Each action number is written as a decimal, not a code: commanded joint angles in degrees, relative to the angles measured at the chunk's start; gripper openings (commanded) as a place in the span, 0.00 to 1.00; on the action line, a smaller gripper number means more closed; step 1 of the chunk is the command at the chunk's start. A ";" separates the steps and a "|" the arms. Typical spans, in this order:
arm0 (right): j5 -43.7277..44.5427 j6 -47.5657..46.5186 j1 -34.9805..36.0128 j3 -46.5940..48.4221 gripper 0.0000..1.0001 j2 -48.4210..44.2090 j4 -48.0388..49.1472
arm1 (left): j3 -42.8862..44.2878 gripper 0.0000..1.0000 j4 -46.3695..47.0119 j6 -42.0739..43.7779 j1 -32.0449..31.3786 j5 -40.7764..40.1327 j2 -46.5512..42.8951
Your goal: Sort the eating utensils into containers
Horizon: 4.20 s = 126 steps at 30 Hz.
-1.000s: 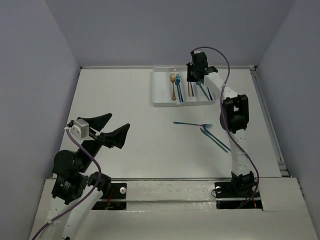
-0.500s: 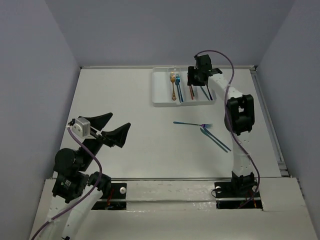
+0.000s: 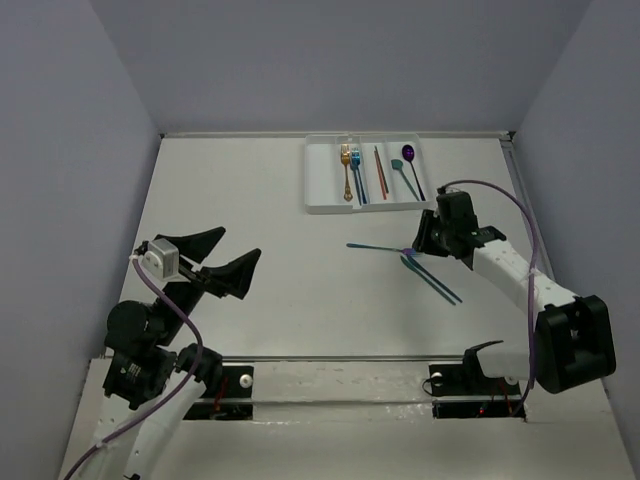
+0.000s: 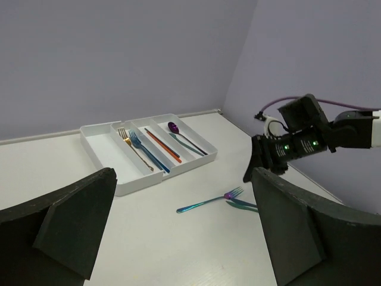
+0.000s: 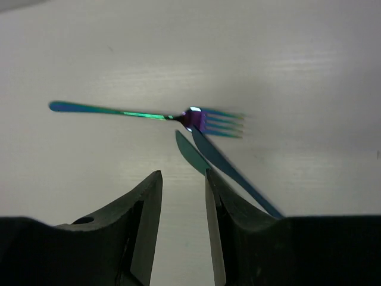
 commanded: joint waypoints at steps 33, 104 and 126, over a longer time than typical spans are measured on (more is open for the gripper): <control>5.36 1.03 -1.66 3.82 0.50 9.84 -22.22 | 2.03 0.99 2.00 0.29 -1.87 -0.73 -3.85; 1.94 1.73 21.10 27.96 0.00 23.18 1.67 | 1.68 0.99 2.00 0.20 -1.87 -0.56 0.10; -5.36 5.42 11.78 83.98 0.02 68.29 -1.13 | 1.95 0.99 2.00 0.90 -1.87 -0.73 2.56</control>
